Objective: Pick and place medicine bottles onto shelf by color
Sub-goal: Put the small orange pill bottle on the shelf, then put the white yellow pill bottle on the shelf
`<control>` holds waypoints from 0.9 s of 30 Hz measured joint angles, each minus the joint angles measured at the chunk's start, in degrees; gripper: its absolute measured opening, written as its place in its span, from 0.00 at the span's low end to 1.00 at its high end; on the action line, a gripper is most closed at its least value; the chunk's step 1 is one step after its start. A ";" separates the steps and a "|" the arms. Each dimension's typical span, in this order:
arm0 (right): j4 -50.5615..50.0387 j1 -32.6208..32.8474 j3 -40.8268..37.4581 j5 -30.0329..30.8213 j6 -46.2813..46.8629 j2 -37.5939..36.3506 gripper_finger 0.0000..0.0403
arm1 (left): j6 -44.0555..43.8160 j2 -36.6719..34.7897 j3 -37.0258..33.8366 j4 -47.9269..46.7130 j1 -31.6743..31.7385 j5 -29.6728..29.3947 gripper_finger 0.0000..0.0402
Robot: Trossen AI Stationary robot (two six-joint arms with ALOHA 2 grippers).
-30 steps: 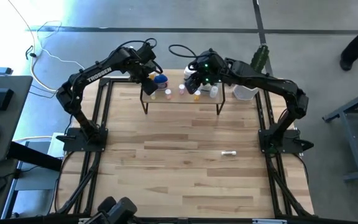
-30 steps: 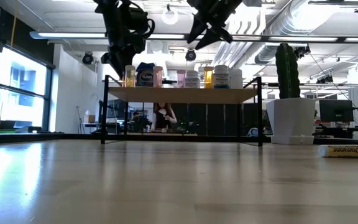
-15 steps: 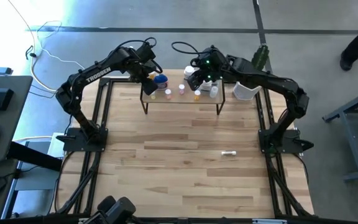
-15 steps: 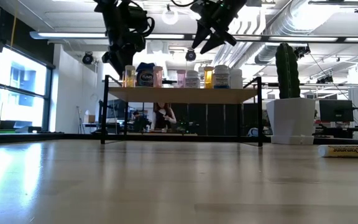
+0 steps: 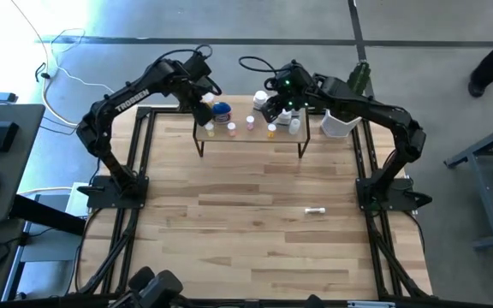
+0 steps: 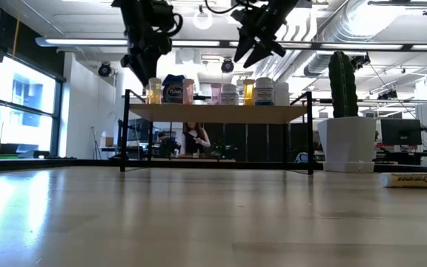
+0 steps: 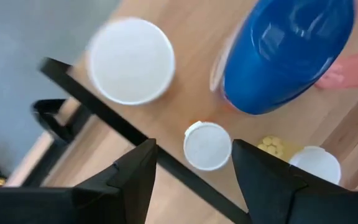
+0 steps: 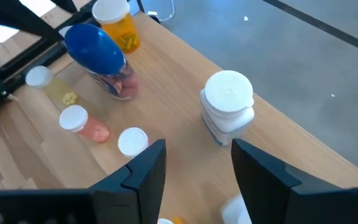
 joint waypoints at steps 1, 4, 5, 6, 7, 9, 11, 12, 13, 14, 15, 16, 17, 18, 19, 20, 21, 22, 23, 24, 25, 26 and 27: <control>-0.21 -0.10 0.00 0.00 0.00 0.00 0.43 | 0.00 0.00 0.91 -0.50 0.00 -0.59 0.50; -0.79 -0.24 0.00 0.00 0.13 0.00 0.43 | -0.01 0.00 4.42 -2.81 0.02 -3.13 0.50; -0.90 -0.24 0.00 0.00 0.30 0.00 0.43 | 0.40 0.00 5.68 -3.93 0.14 -3.89 0.50; -0.90 -0.24 0.00 0.00 0.57 0.00 0.43 | 1.13 0.00 6.94 -5.09 0.20 -4.76 0.50; -0.88 -0.27 0.00 0.00 1.07 0.00 0.43 | 1.76 0.00 8.22 -6.00 0.27 -5.52 0.50; -0.97 -0.35 0.00 -0.02 1.54 -0.03 0.43 | 2.24 -0.01 10.83 -7.91 0.33 -6.44 0.50; -1.43 -0.35 0.00 0.00 2.67 -0.40 0.43 | 2.27 -0.02 13.39 -9.44 0.28 -6.99 0.50; -1.29 -0.35 0.00 -0.04 3.11 -0.63 0.43 | 2.38 -0.02 14.44 -10.08 0.30 -7.04 0.50; -1.39 -0.35 0.00 -0.05 3.93 -0.98 0.43 | 2.42 -0.02 15.53 -10.52 0.33 -7.01 0.50; -1.74 -0.35 0.00 -0.01 4.54 -1.22 0.43 | 2.40 -0.02 16.62 -10.99 0.33 -6.96 0.50; -1.93 -0.35 0.00 -0.01 5.38 -1.47 0.43 | 2.39 -0.02 17.46 -11.46 0.36 -6.96 0.50; -2.13 -0.34 0.00 -0.02 6.09 -1.72 0.43 | 2.37 -0.06 18.15 -11.78 0.36 -6.99 0.50; -2.61 -0.24 0.00 -0.01 6.90 -2.02 0.43 | 2.35 -0.21 18.61 -11.99 0.28 -6.99 0.50; -3.24 -0.09 0.00 -0.04 7.53 -2.41 0.43 | 2.35 -0.54 18.73 -12.22 0.31 -6.84 0.50; -3.76 0.15 0.00 -0.07 8.28 -2.83 0.43 | 2.42 -1.06 18.71 -12.53 0.30 -6.67 0.50; -4.30 0.37 0.00 -0.07 9.02 -3.36 0.43 | 2.65 -1.67 18.71 -12.64 0.24 -6.37 0.50; -5.16 0.61 0.00 -0.10 9.71 -3.79 0.43 | 2.81 -2.29 18.74 -12.57 0.20 -6.20 0.50; -5.90 1.08 0.00 -0.11 10.62 -4.23 0.43 | 2.81 -2.92 18.74 -12.57 0.17 -5.75 0.50; -6.42 1.53 0.00 -0.14 11.65 -4.62 0.43 | 2.80 -3.48 18.74 -12.46 0.17 -4.92 0.50; -6.97 1.99 0.00 -0.32 12.40 -5.04 0.43 | 2.80 -4.01 18.74 -12.34 0.17 -3.87 0.50; -7.79 2.50 0.00 -0.31 13.47 -5.43 0.43 | 2.80 -4.59 18.74 -12.23 0.20 -2.70 0.50; -8.51 3.13 0.02 -0.31 14.42 -5.80 0.43 | 2.80 -5.24 18.74 -12.01 0.20 -1.36 0.50; -9.05 3.72 0.02 -0.35 15.41 -6.17 0.43 | 2.80 -6.07 18.56 -11.51 0.20 -0.09 0.50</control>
